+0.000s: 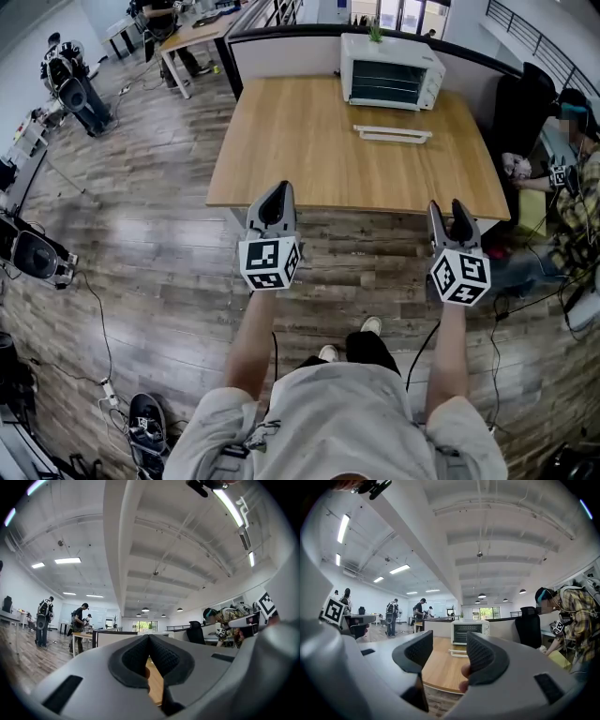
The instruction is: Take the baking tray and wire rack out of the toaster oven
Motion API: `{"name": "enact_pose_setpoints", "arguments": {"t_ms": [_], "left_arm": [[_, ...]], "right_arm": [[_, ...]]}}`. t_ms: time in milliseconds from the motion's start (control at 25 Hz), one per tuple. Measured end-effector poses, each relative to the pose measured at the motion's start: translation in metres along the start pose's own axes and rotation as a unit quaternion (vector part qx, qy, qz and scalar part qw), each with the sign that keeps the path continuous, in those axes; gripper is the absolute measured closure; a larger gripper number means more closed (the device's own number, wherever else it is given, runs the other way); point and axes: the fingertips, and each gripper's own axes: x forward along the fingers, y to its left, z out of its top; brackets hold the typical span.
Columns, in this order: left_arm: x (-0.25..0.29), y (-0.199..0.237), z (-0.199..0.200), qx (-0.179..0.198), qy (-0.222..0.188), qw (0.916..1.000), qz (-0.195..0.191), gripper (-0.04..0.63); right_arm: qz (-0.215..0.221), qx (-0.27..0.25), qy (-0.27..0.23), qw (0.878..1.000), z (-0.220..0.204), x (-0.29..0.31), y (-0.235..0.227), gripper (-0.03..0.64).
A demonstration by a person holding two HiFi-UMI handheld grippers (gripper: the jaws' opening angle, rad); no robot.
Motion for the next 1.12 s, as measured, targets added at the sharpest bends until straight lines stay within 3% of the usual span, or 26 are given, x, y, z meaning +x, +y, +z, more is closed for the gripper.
{"name": "enact_pose_setpoints", "arguments": {"t_ms": [280,1120], "left_arm": [[0.035,-0.004,-0.008,0.01,-0.002,0.9999,0.009,0.58],[0.212,-0.037,-0.03,0.01,0.033,0.9991,0.024,0.58]], "right_arm": [[0.01,0.003,-0.001,1.0,-0.006,0.038,-0.023,0.377],[0.023,0.038,0.029,0.999,-0.024,0.18,-0.131,0.377]]}}
